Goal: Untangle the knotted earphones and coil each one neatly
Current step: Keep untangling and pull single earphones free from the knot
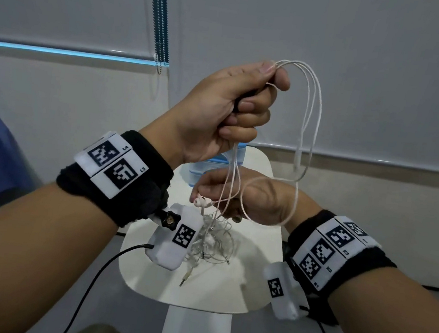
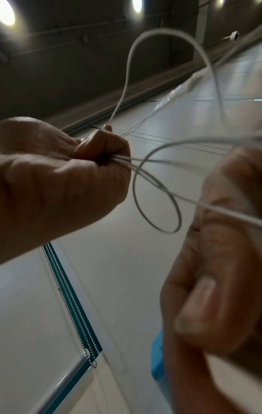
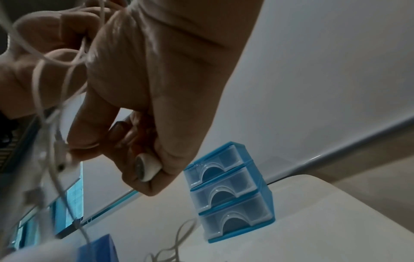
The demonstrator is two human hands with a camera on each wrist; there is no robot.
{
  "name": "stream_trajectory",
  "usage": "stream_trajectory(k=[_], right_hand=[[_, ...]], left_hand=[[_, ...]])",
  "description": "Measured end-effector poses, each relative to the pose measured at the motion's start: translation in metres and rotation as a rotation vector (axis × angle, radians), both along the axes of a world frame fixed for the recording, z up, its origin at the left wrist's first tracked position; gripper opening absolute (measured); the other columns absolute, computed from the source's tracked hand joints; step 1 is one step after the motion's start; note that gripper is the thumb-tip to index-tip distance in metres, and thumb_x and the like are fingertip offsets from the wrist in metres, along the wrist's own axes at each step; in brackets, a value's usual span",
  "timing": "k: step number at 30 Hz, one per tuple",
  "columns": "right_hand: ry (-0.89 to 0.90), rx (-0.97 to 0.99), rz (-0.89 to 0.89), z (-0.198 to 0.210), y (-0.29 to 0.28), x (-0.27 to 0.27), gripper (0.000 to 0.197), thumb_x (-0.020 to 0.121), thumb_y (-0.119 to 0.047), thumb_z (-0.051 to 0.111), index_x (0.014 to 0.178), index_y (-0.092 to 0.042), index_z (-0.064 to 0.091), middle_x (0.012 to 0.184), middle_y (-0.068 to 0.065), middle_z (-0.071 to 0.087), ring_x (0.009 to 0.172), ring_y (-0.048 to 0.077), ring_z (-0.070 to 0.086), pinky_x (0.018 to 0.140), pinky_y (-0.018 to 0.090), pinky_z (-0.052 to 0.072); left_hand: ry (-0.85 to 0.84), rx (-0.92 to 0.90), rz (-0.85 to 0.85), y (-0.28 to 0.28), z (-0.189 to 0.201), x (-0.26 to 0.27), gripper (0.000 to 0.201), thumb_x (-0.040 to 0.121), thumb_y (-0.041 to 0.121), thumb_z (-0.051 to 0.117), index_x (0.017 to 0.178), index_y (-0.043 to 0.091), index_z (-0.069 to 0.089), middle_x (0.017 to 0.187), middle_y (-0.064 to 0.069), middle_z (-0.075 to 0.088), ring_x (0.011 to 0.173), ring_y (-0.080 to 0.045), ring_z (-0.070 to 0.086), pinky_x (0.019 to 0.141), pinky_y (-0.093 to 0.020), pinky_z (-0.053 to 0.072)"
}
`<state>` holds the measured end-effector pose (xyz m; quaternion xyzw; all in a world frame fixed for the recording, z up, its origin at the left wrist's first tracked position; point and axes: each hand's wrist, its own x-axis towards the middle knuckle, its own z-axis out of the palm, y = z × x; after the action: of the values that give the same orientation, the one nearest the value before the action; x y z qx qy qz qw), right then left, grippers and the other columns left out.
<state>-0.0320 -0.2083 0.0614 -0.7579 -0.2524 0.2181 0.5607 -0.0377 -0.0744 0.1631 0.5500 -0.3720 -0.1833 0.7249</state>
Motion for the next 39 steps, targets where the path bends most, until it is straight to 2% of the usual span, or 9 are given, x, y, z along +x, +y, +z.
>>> stream_trajectory(k=[8,11,17,21,25,28,31,34,39], right_hand=[[0.132,0.079,-0.037,0.006,0.001,0.01,0.038,0.1,-0.005,0.044,0.106,-0.022,0.077,0.061,-0.002,0.036,0.052,0.013,0.026,0.054,0.034,0.012],[0.122,0.073,-0.092,0.004,0.008,0.013,0.044,0.101,-0.006,0.043,0.085,-0.026,0.079,0.064,0.003,0.042,0.049,0.012,0.034,0.047,0.027,0.022],[-0.164,-0.508,-0.184,-0.021,-0.009,0.032,0.045,0.092,-0.007,0.056,0.137,-0.004,0.059,0.115,0.023,0.067,0.092,0.028,0.062,0.081,0.034,0.053],[-0.034,0.14,-0.417,-0.011,-0.037,0.033,0.054,0.082,-0.038,0.055,0.131,-0.018,0.067,0.129,0.015,0.068,0.12,0.03,0.062,0.086,0.035,0.045],[0.171,0.747,-0.174,0.031,-0.039,0.018,0.085,0.094,-0.076,0.025,0.139,-0.013,0.059,0.128,0.014,0.068,0.13,0.028,0.058,0.103,0.046,0.038],[0.176,0.708,0.039,0.04,-0.025,0.013,0.089,0.079,-0.083,0.047,0.132,-0.013,0.058,0.122,0.014,0.066,0.125,0.032,0.057,0.107,0.048,0.038],[0.053,0.341,0.041,0.029,-0.013,0.01,0.062,0.09,-0.043,0.069,0.131,0.002,0.056,0.095,0.015,0.069,0.114,0.038,0.064,0.115,0.052,0.039],[0.011,0.185,-0.031,0.021,-0.013,0.013,0.013,0.098,-0.016,0.06,0.102,-0.004,0.066,0.064,0.001,0.053,0.077,0.023,0.068,0.089,0.037,0.05],[0.065,0.018,-0.303,0.016,-0.031,0.034,0.013,0.098,-0.007,0.057,0.087,-0.01,0.063,0.076,0.007,0.05,0.054,0.016,0.048,0.067,0.034,0.044]], left_hand=[[0.03,0.003,0.025,0.009,-0.011,0.01,0.032,0.113,0.024,0.032,0.097,0.011,0.056,0.06,0.006,0.03,0.049,-0.007,0.012,0.036,-0.016,0.015],[0.049,0.0,0.001,0.009,-0.019,0.01,0.031,0.112,0.023,0.033,0.097,0.01,0.056,0.061,0.006,0.03,0.049,-0.007,0.013,0.036,-0.015,0.018],[-0.001,0.012,-0.011,0.009,-0.005,0.005,0.033,0.113,0.023,0.032,0.094,0.011,0.057,0.061,0.005,0.03,0.047,-0.006,0.017,0.037,-0.015,0.021],[-0.033,0.107,0.152,0.013,0.004,0.014,0.034,0.112,0.026,0.037,0.089,0.011,0.057,0.061,0.004,0.026,0.046,-0.006,0.019,0.038,-0.017,0.022],[0.018,0.161,0.299,0.011,0.001,0.025,0.042,0.11,0.034,0.045,0.08,0.008,0.058,0.058,0.004,0.024,0.043,-0.007,0.02,0.036,-0.019,0.021],[-0.002,0.181,0.397,0.006,-0.001,0.031,0.043,0.11,0.033,0.046,0.078,0.006,0.059,0.057,0.003,0.025,0.042,-0.008,0.02,0.037,-0.02,0.019],[-0.057,0.196,0.534,0.012,0.002,0.04,0.04,0.11,0.027,0.045,0.076,0.01,0.056,0.052,0.008,0.025,0.042,-0.008,0.019,0.038,-0.02,0.021],[0.046,0.118,0.651,0.032,-0.001,0.057,0.025,0.107,0.016,0.044,0.082,0.018,0.049,0.054,0.007,0.028,0.044,-0.009,0.02,0.04,-0.021,0.026],[0.255,0.091,0.694,0.062,-0.038,0.081,0.024,0.1,-0.002,0.04,0.098,0.022,0.046,0.06,0.001,0.038,0.048,-0.013,0.035,0.052,-0.026,0.049]])
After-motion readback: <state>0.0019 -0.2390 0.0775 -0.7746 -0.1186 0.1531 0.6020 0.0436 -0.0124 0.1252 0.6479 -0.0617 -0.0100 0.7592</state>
